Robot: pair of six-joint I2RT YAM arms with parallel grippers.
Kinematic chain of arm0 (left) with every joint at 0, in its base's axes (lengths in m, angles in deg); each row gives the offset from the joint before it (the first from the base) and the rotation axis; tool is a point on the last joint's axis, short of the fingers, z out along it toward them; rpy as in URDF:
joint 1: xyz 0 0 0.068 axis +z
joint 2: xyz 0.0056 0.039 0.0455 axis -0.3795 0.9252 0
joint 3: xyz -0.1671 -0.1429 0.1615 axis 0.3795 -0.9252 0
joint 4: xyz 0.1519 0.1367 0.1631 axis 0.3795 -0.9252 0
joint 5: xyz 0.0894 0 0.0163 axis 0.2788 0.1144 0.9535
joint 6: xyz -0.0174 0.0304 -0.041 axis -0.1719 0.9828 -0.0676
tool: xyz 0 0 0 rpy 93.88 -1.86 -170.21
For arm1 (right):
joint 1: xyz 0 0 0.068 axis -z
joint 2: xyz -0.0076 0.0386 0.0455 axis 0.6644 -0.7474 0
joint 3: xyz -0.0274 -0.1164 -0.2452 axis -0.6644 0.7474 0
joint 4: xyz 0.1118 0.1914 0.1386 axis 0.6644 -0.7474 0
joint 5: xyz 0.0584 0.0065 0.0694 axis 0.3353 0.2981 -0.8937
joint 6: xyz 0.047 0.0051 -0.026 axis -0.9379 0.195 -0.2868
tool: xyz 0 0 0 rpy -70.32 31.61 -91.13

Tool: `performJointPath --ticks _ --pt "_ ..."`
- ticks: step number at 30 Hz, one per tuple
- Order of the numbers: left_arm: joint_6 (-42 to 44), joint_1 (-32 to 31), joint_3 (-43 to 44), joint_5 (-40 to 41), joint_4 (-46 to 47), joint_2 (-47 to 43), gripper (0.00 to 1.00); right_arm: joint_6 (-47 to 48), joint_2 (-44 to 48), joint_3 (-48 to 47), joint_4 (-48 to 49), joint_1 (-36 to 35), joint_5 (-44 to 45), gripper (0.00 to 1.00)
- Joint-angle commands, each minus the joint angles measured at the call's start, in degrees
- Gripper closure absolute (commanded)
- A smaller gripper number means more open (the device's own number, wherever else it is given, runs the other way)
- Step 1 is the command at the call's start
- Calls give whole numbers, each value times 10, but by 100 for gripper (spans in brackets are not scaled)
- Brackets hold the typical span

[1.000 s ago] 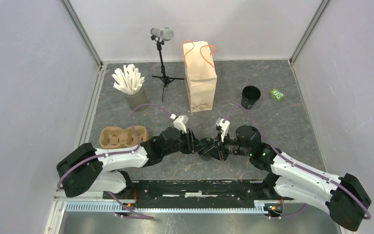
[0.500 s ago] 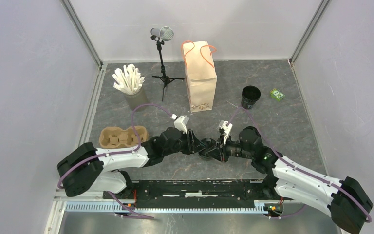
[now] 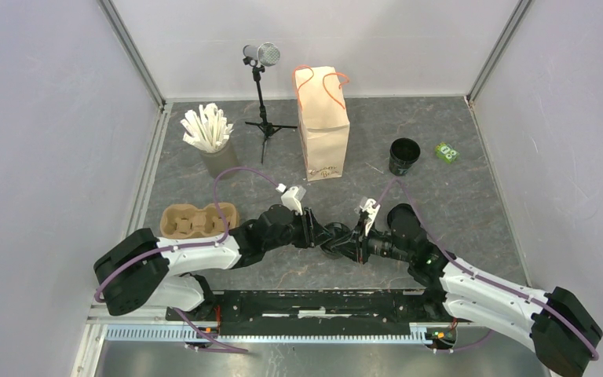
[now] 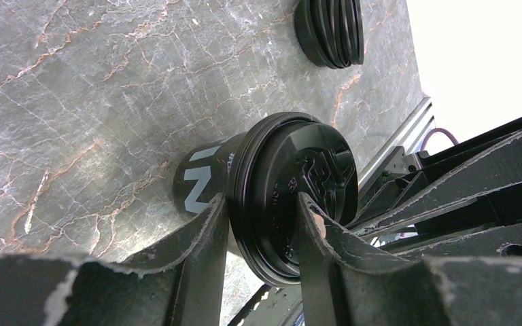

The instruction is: Pack the takeout coffee

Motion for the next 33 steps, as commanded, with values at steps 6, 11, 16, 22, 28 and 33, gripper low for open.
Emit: performJointPath --ticks 6,11,16,22,28,33 --pt "25 -10 -17 9 -120 40 55 -10 -20 82 -179 -3 68 80" --pt "25 -10 -20 9 -120 43 55 -13 -21 85 -180 -3 63 81" --pt "31 -10 -18 9 -124 49 55 -21 -46 83 -185 -6 63 80" --pt "67 -10 -11 9 -126 45 55 -39 -32 42 -182 -10 48 78" --pt "132 -10 -2 7 -117 45 55 -39 11 -91 -245 -9 145 71" --pt "153 -10 11 -7 -116 57 56 -27 34 -150 -269 4 190 66"
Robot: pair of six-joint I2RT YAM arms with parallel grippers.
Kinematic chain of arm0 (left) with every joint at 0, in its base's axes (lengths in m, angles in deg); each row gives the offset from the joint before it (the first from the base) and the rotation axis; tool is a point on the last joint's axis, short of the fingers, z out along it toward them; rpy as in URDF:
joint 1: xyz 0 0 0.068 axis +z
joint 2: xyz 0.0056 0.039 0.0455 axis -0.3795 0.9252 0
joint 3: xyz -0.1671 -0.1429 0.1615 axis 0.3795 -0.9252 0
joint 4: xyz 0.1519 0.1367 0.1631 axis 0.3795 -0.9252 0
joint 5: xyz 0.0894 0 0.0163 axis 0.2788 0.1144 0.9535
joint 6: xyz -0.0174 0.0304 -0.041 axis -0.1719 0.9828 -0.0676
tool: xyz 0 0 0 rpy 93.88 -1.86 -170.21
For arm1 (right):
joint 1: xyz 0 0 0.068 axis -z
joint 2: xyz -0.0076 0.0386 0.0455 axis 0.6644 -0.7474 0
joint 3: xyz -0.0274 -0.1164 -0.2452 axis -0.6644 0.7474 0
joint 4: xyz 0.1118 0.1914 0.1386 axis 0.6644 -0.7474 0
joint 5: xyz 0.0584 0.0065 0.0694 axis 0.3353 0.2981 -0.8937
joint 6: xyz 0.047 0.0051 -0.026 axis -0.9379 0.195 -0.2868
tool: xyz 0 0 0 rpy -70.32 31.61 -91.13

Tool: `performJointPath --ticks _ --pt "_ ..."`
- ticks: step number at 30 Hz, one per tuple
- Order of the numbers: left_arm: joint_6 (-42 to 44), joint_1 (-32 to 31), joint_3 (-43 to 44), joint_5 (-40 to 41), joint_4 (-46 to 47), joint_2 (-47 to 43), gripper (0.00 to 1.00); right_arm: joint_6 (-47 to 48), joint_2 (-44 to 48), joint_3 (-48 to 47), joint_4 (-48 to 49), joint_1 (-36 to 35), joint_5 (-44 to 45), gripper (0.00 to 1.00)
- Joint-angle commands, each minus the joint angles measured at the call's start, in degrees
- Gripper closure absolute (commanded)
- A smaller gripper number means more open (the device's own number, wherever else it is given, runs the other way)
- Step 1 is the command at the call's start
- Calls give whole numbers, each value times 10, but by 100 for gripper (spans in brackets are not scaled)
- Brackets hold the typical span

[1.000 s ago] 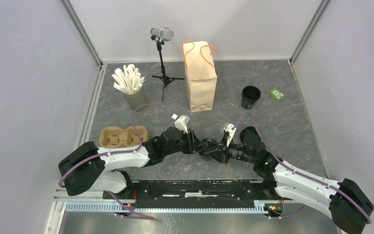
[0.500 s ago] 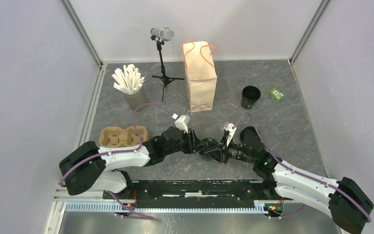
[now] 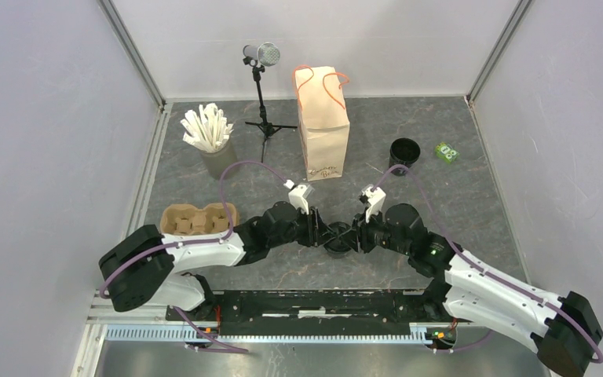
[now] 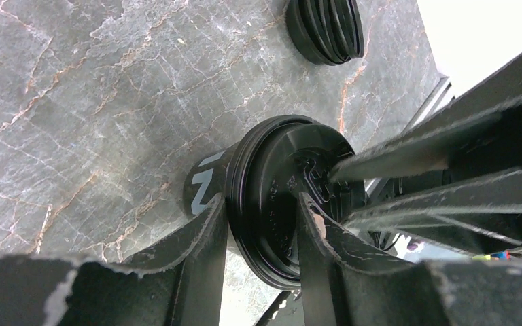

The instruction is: Pack the takeout coffee

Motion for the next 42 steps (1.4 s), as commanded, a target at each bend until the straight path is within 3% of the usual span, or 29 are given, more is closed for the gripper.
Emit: performJointPath --ticks 1,11,16,22,34,39,42 --pt "84 -8 -12 -2 -116 37 56 15 26 -55 -78 10 70 62" --pt "124 -8 -8 -35 -84 42 56 41 4 -74 -86 67 30 28" --pt "124 -8 -5 -33 -81 43 56 57 0 -61 -81 85 -12 23" --pt "118 -7 -1 -34 -74 45 55 51 -22 -27 -39 93 -71 24" --pt "84 6 16 -67 -68 19 53 30 -49 37 35 109 -90 42" --pt "44 30 22 -129 -48 7 46 27 -53 58 41 113 -86 46" --pt "11 48 18 -160 -39 -13 35 23 -52 72 48 115 -87 47"
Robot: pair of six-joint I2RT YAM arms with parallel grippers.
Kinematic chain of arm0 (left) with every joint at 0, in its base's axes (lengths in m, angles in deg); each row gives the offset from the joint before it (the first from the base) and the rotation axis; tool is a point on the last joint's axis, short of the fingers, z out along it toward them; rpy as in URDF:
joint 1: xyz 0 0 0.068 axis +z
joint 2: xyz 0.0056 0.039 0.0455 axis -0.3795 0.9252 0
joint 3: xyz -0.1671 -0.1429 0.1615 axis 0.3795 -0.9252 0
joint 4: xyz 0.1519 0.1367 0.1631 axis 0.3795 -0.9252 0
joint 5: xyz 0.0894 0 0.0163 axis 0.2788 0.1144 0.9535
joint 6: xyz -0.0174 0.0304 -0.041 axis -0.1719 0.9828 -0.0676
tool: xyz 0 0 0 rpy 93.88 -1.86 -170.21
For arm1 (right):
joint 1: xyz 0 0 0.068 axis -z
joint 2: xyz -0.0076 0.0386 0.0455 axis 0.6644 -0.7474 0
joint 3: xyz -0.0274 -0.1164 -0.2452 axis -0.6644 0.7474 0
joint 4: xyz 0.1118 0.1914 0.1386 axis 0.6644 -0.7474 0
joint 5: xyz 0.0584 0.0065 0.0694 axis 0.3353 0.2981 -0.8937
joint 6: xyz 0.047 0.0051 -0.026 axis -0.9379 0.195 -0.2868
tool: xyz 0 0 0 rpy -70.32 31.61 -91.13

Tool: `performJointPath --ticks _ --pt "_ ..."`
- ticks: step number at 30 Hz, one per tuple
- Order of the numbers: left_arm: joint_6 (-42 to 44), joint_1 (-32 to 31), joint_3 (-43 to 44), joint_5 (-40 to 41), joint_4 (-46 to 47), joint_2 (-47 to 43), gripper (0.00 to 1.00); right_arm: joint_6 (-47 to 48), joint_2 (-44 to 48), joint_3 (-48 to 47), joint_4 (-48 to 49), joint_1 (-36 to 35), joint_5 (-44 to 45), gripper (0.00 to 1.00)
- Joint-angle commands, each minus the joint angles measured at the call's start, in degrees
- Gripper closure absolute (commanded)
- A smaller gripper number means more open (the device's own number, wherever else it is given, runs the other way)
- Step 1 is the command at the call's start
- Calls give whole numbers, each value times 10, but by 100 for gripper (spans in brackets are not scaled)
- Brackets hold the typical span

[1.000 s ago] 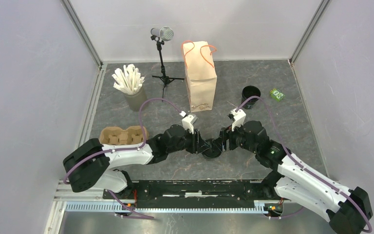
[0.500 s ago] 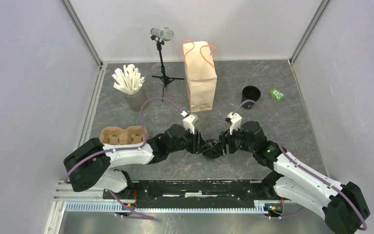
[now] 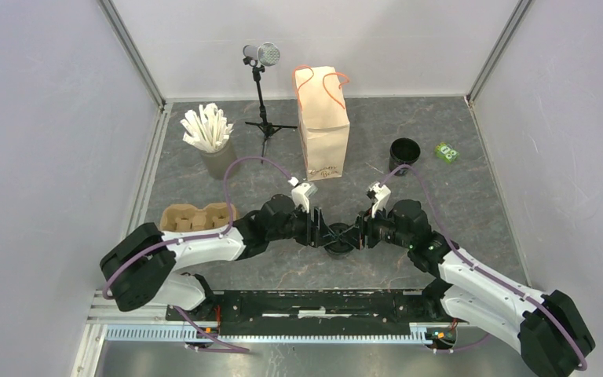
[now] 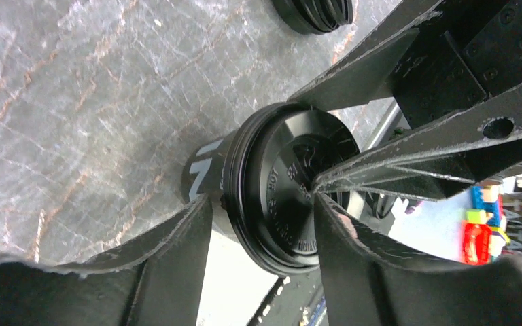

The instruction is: Pack the takeout coffee

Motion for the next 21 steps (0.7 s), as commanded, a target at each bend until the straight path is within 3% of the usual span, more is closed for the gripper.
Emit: performJointPath --ticks 1,6,9,15,21 --pt "-55 23 -4 -72 -26 -32 32 4 -12 38 -18 3 12 47" --pt "-89 30 -19 -88 -28 -68 19 -5 -8 53 -3 4 5 47" --pt "-105 30 -23 -88 -44 -82 15 -4 -5 55 -2 4 7 47" --pt "-183 30 -72 -96 5 -113 14 -10 -10 64 13 4 7 47" --pt "-272 28 -148 -47 79 -156 17 -16 -14 70 19 4 4 47"
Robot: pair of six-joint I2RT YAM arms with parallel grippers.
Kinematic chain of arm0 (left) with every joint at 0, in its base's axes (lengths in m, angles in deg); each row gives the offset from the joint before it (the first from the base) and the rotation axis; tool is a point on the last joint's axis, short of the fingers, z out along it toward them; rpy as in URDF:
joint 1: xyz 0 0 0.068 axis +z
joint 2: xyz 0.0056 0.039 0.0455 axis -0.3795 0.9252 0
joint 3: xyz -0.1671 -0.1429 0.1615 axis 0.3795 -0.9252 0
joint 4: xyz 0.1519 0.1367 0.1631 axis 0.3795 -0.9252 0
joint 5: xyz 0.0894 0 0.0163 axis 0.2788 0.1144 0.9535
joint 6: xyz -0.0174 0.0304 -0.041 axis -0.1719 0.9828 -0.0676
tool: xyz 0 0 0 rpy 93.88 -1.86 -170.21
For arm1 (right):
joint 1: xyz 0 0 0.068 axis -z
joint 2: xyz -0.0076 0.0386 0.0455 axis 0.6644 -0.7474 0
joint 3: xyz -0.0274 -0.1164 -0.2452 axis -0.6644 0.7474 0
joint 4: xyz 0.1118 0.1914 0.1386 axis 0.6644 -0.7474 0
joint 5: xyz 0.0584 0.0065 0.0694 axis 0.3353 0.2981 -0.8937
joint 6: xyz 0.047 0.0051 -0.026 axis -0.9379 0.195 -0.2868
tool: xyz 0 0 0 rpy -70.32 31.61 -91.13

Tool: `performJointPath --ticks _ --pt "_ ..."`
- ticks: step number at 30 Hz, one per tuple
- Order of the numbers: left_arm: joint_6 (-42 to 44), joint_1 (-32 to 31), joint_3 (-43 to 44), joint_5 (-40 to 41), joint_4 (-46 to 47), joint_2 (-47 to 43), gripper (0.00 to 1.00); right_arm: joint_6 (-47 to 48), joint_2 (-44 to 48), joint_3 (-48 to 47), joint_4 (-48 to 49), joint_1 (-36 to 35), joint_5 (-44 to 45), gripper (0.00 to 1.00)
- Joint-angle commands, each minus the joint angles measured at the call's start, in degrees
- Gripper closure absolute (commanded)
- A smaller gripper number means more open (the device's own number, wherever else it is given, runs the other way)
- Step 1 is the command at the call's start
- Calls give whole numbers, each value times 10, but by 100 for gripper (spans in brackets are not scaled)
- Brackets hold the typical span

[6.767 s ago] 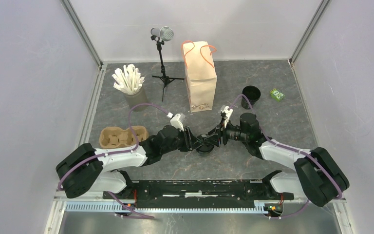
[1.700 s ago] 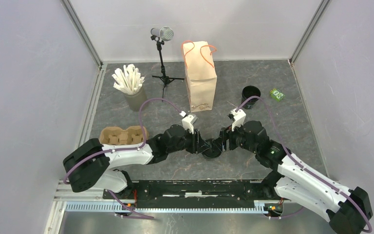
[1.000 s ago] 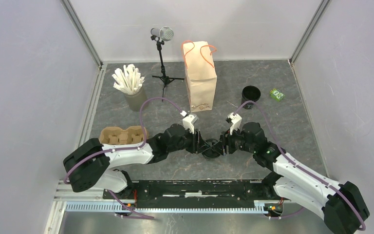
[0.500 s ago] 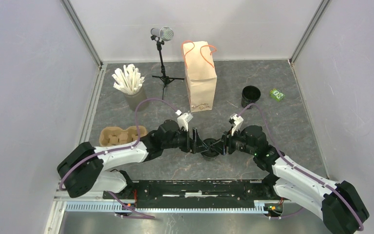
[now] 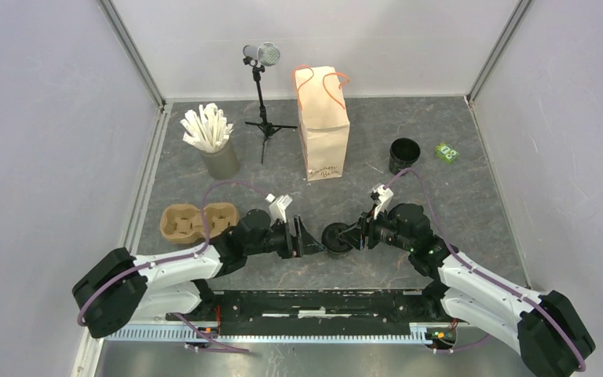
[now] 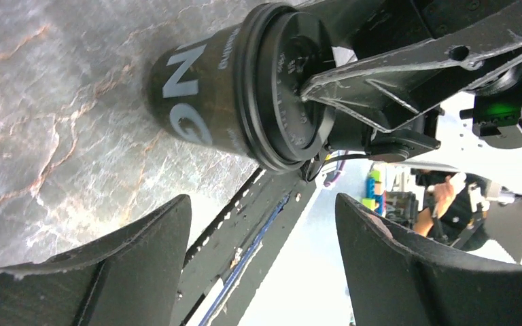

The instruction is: Pack the takeout coffee

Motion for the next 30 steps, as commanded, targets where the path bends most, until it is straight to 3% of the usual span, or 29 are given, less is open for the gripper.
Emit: performJointPath --ticks 1,21,30 --pt "-98 0 -43 32 96 -20 18 10 -14 31 -56 2 13 47" --pt "-146 -19 -57 35 254 110 18 6 -27 41 -33 1 3 46" --pt "-189 -24 -54 9 402 223 24 2 -30 43 -23 2 -1 47"
